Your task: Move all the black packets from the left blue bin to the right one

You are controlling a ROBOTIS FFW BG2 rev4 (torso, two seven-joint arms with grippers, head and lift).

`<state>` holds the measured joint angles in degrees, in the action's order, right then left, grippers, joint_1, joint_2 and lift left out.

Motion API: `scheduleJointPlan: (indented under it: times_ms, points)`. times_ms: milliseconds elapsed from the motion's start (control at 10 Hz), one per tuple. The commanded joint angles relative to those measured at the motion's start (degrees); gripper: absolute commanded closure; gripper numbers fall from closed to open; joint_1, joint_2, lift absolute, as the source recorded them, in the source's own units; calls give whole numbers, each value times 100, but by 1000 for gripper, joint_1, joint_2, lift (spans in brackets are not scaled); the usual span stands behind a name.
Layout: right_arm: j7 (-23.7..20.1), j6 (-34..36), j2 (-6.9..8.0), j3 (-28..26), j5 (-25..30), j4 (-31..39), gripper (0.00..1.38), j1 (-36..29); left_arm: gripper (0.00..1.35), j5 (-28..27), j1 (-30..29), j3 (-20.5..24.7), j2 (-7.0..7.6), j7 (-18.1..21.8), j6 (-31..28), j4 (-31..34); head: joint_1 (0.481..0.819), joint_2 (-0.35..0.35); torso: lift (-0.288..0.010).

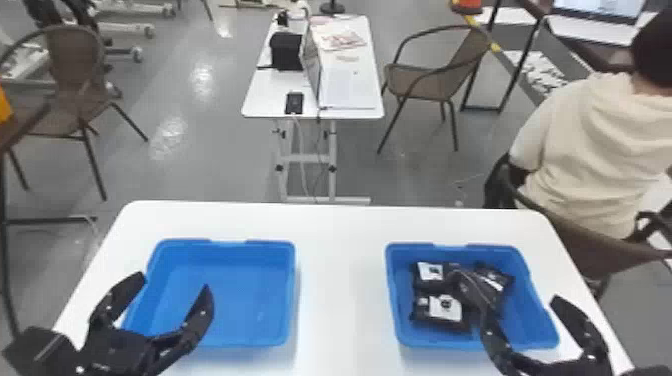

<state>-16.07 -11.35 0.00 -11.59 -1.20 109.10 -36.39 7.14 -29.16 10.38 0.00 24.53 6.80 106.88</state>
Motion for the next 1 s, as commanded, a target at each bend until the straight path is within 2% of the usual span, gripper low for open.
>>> scheduleJointPlan:
  times_ms: [0, 900]
  points:
    - [-1, 80, 5, 25, 14, 6, 96, 62, -1, 60, 24, -36, -15, -18, -39, 0, 695, -52, 0]
    - [-1, 194, 5, 34, -82, -47, 96, 168, -1, 165, 59, -124, -15, -53, -206, 0, 695, -62, 0]
